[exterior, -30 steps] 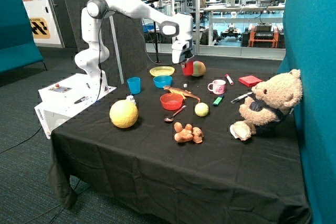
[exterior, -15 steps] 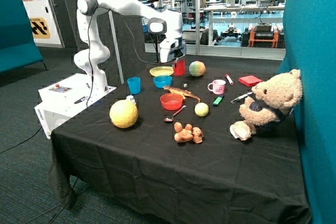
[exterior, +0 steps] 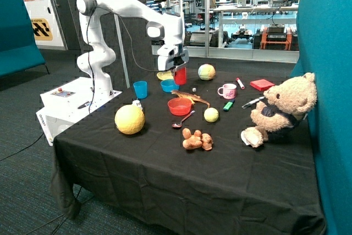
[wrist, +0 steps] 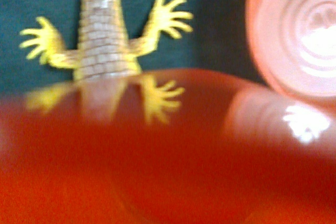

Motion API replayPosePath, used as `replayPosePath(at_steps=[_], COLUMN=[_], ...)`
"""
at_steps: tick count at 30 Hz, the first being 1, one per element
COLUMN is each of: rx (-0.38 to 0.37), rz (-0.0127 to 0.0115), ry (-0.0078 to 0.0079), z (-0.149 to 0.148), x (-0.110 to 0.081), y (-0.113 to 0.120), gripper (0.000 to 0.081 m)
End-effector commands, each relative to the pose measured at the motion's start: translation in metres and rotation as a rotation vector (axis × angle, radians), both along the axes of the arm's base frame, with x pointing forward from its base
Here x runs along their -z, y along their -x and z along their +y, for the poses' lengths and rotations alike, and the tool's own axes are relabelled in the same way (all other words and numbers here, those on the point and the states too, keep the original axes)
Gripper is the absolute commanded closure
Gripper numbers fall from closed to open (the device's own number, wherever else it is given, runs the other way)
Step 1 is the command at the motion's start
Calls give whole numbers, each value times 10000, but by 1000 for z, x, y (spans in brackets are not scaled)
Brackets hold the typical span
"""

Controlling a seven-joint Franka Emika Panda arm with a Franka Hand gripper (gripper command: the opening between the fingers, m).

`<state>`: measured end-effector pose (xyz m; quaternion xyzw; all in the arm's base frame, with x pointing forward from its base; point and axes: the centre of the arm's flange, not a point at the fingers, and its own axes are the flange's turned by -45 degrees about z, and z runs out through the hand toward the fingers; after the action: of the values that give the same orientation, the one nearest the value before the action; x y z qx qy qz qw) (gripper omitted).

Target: Match the cups with the appropriate bowls

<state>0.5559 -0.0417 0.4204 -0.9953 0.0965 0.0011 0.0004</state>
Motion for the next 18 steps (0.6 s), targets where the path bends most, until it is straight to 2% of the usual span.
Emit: replayPosePath(at_steps=[1, 7, 18], rx=[247, 410, 293], rz=[-22, -22, -22], ry=[10, 10, 10], z=[-44, -78, -101], x=[3, 8, 14], y=[6, 8, -2], gripper=[808, 808, 808])
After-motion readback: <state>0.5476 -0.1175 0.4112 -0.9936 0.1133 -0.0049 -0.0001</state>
